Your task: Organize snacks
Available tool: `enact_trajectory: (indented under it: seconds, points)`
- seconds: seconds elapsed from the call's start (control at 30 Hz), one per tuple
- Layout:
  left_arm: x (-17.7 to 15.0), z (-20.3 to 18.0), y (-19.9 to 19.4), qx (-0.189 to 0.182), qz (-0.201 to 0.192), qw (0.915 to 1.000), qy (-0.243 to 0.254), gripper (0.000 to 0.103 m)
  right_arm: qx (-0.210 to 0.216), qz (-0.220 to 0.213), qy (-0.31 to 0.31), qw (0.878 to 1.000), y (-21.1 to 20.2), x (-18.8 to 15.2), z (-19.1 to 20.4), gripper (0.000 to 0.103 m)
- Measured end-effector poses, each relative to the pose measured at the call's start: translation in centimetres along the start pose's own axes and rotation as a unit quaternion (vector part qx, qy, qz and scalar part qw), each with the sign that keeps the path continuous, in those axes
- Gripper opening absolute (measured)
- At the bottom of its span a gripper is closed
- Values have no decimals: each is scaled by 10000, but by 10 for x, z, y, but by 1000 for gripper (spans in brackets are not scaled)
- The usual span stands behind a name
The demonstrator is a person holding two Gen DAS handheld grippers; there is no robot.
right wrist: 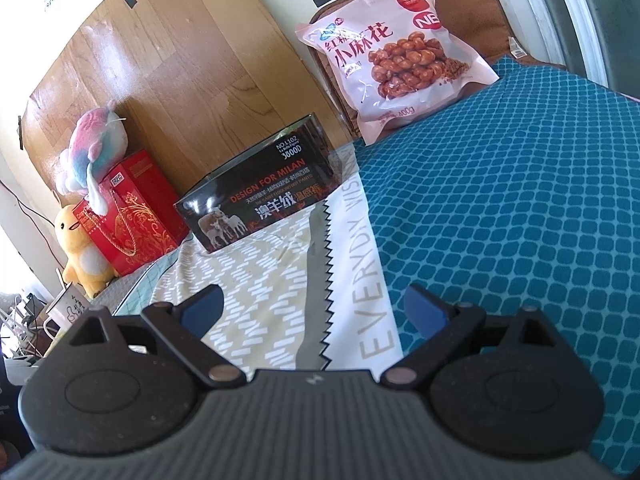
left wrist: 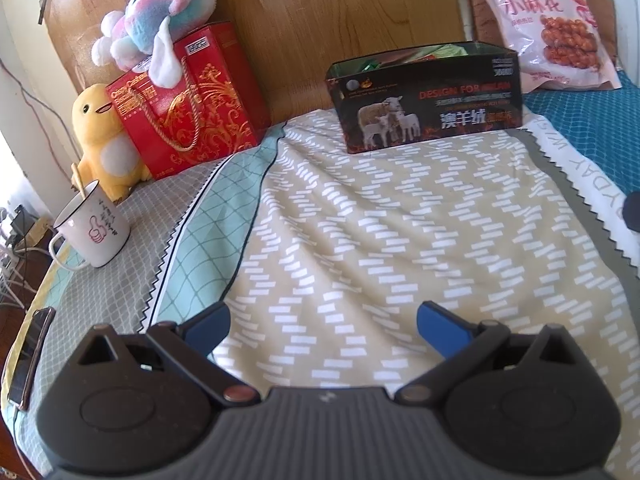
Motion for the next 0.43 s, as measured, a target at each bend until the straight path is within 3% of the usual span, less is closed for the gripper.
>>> enact_trajectory:
  seconds: [0.43]
  points:
    - [0, -2, -3, -283, 14, 9996, -79, 103, -37, -119, -227, 9997, -2, 3, 4, 103]
Point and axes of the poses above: each gripper's, at about its wrist camera, not at the fingertips, and y roughly the way its jaws point, z to its left, x to its top, the point moved 6 cm from there along y, roughly the way its jaws point, and after that the axes turned 2 degrees about -y, right-handed, at the moved point
